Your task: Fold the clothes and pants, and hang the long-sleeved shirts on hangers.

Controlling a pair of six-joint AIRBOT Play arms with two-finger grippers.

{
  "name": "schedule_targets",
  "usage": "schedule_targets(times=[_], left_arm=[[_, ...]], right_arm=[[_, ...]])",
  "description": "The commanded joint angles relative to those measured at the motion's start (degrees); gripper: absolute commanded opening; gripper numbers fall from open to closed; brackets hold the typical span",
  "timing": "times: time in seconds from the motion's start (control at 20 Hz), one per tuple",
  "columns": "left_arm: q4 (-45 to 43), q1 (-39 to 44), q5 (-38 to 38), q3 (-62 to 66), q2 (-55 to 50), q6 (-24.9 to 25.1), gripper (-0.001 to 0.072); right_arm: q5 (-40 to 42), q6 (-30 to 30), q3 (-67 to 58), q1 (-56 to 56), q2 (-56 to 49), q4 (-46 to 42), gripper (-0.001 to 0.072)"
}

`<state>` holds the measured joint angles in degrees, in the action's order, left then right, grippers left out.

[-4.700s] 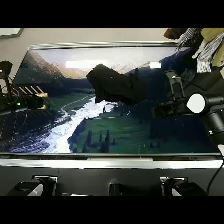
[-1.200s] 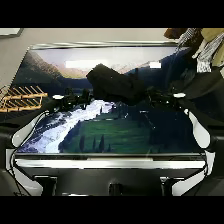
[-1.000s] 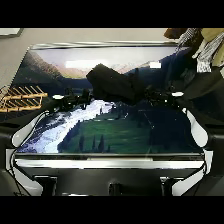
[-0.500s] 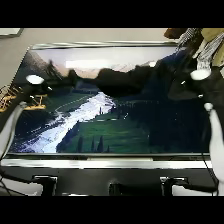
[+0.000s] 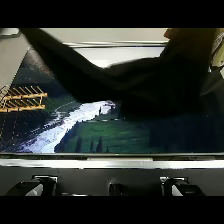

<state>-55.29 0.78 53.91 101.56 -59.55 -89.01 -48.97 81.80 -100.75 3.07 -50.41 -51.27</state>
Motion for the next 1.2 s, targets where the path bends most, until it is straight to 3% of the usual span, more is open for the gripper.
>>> schedule_targets(times=[0.0, 0.15, 0.3, 0.55, 0.75, 0.85, 0.95, 1.15], left_arm=[[-10.05, -0.09, 2.93, 1.18, 12.41, -5.68, 0.0014], [-20.46, -0.09, 6.62, 1.14, 18.18, -12.81, 0.0014], [-25.14, -0.09, 6.6, 0.31, 18.69, -13.68, 0.0014], [-24.74, 0.02, 4.15, -3.76, 8.81, -13.64, 0.0015], [-24.55, 0.04, -6.1, -5.84, -5.29, -13.46, 0.0015], [-22.47, 0.02, -10.12, -5.84, -13.33, -13.44, 0.0015], [-19.96, 0.02, -9.92, -5.81, -20.79, -13.42, 0.0015], [-19.47, 0.02, -1.73, -5.81, -30.56, -13.46, 0.0015]], right_arm=[[-6.08, 4.57, -1.55, -0.04, 10.93, -5.79, 0.0025], [-5.42, 11.32, -1.55, -0.04, 14.14, -14.47, 0.0025], [-1.42, 12.31, -1.53, -0.07, 11.13, -15.91, 0.0026], [9.64, 9.66, -1.55, -0.11, -5.97, -5.99, 0.0026], [18.58, 6.36, -1.55, -0.85, -24.24, 5.11, 0.0027], [22.62, 3.48, -1.55, -3.02, -32.46, 6.4, 0.0027], [21.33, 2.62, -1.53, -4.81, -39.93, 5.46, 0.0027], [5.2, 5.29, -1.53, -5.05, -49.83, 2.8, 0.0062]])
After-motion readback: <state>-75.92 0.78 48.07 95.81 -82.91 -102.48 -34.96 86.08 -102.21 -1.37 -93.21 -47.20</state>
